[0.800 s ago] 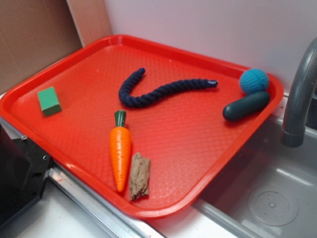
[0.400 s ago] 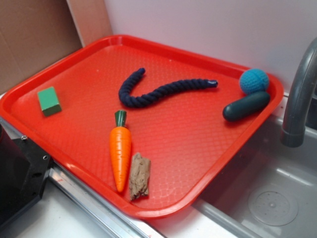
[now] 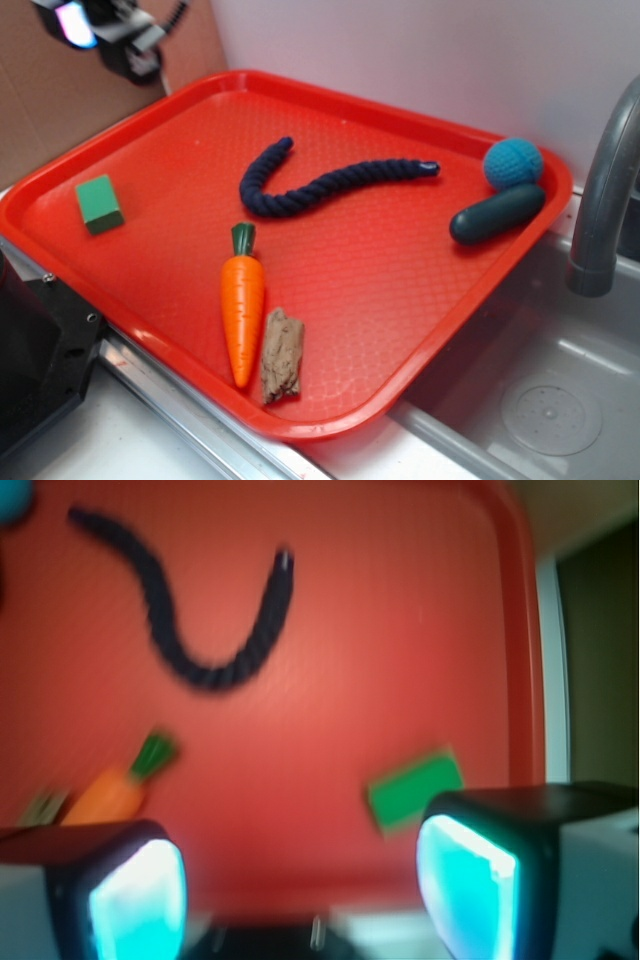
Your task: Grab the blue rope.
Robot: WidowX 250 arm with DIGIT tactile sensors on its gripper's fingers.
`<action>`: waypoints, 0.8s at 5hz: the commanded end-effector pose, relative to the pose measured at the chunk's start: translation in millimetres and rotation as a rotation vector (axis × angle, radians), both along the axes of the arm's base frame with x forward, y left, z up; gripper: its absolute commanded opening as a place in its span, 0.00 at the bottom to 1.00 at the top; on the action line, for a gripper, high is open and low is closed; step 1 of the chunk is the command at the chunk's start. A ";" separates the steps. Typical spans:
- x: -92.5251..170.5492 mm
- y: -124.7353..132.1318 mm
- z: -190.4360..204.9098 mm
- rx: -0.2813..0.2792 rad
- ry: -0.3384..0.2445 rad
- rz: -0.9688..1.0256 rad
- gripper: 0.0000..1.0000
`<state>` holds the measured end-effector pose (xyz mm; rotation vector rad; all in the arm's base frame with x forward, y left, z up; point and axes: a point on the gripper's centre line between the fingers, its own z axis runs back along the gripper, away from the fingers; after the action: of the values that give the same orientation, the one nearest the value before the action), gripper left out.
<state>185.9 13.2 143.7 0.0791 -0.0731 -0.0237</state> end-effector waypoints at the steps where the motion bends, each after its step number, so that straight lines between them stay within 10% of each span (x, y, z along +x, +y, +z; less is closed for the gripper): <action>1: 85.0 -37.2 -48.1 -0.034 -0.115 -0.292 1.00; 4: 94.3 -64.2 -98.0 -0.040 0.017 -0.397 1.00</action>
<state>271.0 -42.5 33.6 0.0184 -0.0256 -0.4154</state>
